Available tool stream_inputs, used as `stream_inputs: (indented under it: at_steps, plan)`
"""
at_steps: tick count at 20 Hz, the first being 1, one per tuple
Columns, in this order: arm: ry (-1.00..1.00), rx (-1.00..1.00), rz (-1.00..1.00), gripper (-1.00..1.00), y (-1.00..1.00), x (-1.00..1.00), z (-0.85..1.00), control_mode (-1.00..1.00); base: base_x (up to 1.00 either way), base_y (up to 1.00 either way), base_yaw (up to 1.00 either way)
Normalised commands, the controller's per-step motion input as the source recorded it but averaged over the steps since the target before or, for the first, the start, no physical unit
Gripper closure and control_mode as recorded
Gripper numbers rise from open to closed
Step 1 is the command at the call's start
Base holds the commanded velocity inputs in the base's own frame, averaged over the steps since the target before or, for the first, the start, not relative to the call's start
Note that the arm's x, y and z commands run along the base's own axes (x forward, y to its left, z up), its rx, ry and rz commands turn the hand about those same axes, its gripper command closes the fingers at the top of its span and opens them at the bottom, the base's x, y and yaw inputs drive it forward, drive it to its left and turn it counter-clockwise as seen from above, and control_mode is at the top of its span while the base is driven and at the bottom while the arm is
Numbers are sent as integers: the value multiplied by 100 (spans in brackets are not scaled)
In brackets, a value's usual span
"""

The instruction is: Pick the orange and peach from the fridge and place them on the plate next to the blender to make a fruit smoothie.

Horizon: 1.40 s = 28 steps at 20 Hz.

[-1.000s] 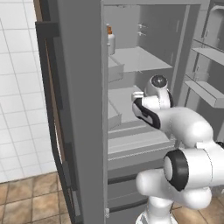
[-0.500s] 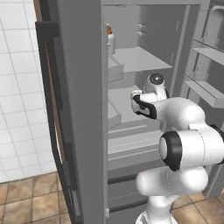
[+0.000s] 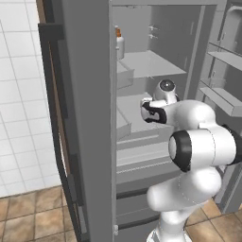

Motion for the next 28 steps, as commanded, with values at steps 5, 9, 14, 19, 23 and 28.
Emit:
stream_inputs:
  at_steps: [5,9,14,19,23,28]
  plan:
    - [4,0,0,-100,0,27,-10,-100,0,0,0]
    - [3,0,0,-100,-1,21,-14,-100,0,0,0]
    - [0,0,0,-100,-7,19,-24,-100,0,0,0]
    - [0,0,0,-100,-8,15,-28,-100,0,0,0]
    - [1,0,-1,-100,0,21,-16,-100,0,0,0]
    - [0,0,-3,-100,-5,30,-2,-100,0,0,0]
